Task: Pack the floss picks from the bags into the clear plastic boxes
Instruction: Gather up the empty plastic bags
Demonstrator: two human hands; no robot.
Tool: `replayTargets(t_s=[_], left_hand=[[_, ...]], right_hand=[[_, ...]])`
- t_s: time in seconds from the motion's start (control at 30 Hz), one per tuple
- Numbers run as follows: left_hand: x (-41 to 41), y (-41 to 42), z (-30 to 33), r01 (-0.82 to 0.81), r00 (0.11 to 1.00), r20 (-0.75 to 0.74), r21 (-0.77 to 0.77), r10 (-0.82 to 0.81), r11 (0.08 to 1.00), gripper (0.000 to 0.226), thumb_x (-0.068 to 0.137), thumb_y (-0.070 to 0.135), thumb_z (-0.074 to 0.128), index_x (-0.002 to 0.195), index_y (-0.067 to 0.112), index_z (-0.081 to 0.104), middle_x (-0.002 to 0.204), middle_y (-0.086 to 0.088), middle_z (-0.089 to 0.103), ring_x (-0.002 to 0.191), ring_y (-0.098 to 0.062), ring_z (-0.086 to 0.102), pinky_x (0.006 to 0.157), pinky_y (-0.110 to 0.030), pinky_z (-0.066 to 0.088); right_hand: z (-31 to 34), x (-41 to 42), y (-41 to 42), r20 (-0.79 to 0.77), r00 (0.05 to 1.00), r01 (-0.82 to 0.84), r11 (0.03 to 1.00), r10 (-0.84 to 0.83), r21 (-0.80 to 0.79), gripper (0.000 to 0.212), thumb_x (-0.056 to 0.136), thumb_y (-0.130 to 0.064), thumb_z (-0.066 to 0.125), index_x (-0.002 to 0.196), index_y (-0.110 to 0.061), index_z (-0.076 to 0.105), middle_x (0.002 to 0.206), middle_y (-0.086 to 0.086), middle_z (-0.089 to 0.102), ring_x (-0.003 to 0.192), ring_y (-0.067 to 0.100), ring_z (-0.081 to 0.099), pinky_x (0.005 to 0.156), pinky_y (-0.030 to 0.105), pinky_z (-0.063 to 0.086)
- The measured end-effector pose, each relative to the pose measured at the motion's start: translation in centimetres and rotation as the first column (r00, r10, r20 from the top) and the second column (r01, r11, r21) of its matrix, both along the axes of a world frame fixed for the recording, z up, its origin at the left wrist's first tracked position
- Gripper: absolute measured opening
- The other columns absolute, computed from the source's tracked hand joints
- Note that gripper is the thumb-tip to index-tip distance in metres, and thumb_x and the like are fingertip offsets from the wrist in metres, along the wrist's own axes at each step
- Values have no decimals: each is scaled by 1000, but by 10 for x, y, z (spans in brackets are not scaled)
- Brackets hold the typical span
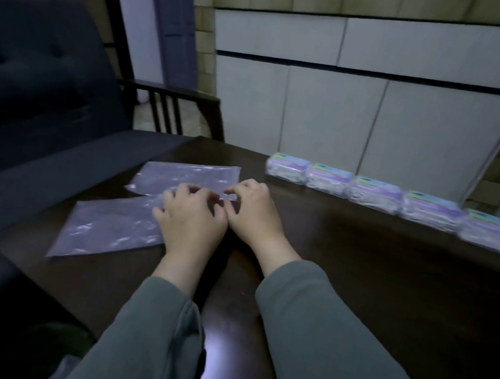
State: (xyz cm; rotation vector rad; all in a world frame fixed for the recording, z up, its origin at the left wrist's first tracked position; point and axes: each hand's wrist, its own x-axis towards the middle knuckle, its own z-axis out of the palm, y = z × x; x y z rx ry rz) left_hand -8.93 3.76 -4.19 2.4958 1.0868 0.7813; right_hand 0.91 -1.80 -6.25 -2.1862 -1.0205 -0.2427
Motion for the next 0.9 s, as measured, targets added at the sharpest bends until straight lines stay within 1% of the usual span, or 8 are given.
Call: replayTargets(t_s=[0.13, 0.23, 0.3, 0.5, 0.67, 0.77, 0.83, 0.9], left_hand=[[-10, 23, -1, -196, 969, -177, -116, 174, 974, 49, 91, 43, 48, 136, 26, 47, 153, -12, 25, 141, -39, 12, 109, -59, 12], [-6, 33, -9, -247, 919, -369, -259, 140, 934, 55, 96, 49, 32, 146, 26, 31, 159, -15, 10, 144, -43, 0, 111, -60, 2], [-3, 37, -11, -213, 908, -408, -250, 97, 944, 53, 97, 48, 28, 145, 27, 33, 158, -15, 13, 143, -42, 6, 111, -59, 4], [-8, 60, -6, -99, 974, -218, -136, 67, 986, 55, 85, 66, 47, 126, 31, 54, 136, -7, 47, 126, -30, 37, 100, -46, 28], [-13, 61, -3, -274, 919, -349, -231, 183, 934, 87, 70, 79, 52, 141, 31, 37, 157, -16, 11, 141, -41, 8, 110, -56, 12], [-15, 60, -5, -185, 931, -349, -205, 105, 961, 86, 77, 76, 49, 146, 28, 31, 152, -14, 29, 137, -38, 24, 108, -50, 21], [-18, 59, -5, -102, 973, -221, -186, 60, 977, 75, 83, 61, 57, 145, 26, 33, 143, -12, 43, 131, -33, 34, 104, -45, 31], [-20, 54, -4, -50, 997, -77, -249, 32, 967, 57, 90, 39, 59, 142, 27, 39, 135, -10, 50, 125, -30, 41, 101, -44, 37]], right_hand=[[2, -2, 39, 57, 996, -63, 998, 65, -23, 39, 90, -23, 57, 128, -19, 59, 140, 3, 46, 131, 25, 35, 107, 40, 31], [0, 3, 56, -57, 988, -152, 958, 143, -241, 52, 96, -31, 49, 147, -25, 38, 158, 1, 24, 145, 27, 14, 115, 47, 16], [-1, 6, 61, -104, 992, -108, 926, 75, -362, 51, 98, -39, 43, 145, -20, 41, 154, 6, 32, 142, 32, 21, 113, 48, 18], [1, 9, 57, 161, 976, 195, 918, -146, -346, 48, 91, -54, 48, 117, -19, 67, 121, 8, 54, 116, 29, 43, 100, 42, 32], [-1, 10, 49, -11, 996, 81, 974, -85, -213, 38, 86, -48, 60, 98, -13, 66, 120, 5, 52, 120, 25, 42, 99, 41, 30], [2, 5, 40, -121, 992, -9, 969, -22, -247, 52, 87, -54, 59, 124, -20, 51, 123, 5, 56, 119, 28, 46, 100, 42, 30], [6, 2, 36, -91, 996, -29, 942, -2, -334, 67, 89, -56, 54, 146, -30, 30, 136, 6, 48, 126, 30, 38, 103, 47, 29], [8, -2, 35, -57, 998, -16, 911, -8, -413, 65, 94, -51, 49, 151, -33, 22, 137, 10, 46, 126, 32, 39, 103, 51, 31]])
